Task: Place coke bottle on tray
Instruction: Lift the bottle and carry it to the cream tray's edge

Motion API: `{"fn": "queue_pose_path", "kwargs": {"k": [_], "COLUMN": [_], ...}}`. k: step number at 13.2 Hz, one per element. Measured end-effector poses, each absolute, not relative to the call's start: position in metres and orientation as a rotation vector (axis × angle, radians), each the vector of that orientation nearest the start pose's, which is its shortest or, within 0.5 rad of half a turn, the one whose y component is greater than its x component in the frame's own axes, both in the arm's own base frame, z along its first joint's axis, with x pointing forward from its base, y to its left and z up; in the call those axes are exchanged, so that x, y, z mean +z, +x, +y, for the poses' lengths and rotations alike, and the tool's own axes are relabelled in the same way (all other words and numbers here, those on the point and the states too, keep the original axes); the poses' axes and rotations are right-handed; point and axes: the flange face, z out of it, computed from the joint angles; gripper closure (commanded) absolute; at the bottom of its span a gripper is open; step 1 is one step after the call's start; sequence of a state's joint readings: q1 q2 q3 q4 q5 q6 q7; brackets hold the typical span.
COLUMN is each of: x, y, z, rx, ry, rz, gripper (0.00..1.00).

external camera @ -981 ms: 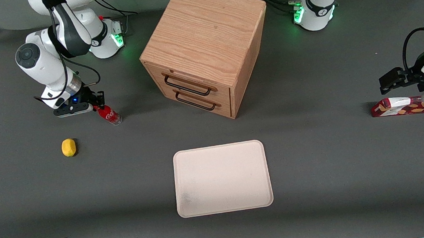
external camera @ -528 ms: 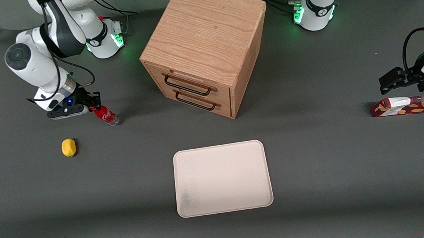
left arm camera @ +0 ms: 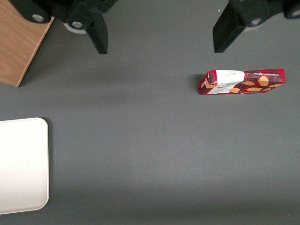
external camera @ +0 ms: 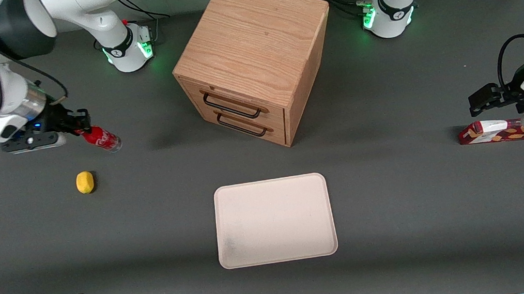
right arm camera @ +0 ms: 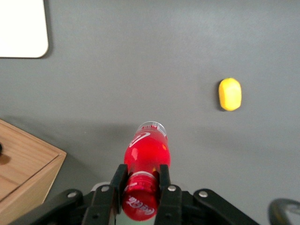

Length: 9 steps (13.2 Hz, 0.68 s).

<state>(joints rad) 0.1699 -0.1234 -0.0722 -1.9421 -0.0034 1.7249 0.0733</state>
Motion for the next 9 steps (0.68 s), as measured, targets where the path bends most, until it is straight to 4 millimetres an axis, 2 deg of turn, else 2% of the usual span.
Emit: {"fn": "queue_pose_path", "kwargs": {"k": [2,5,7,9], "x": [0.556,0.574,0.573,0.558], "y": [0.544,0.589,0.618,0.648], "z": [0.052,0.060,0.069,0.091], "rx": [0.176,0.221,0.240,0.230], "ry": [-3.148,-3.161,-3.169,-3.172], "rz": [-0.036,-0.038,-0.025,0.003], "gripper": [1.00,1.00,1.00,1.00]}}
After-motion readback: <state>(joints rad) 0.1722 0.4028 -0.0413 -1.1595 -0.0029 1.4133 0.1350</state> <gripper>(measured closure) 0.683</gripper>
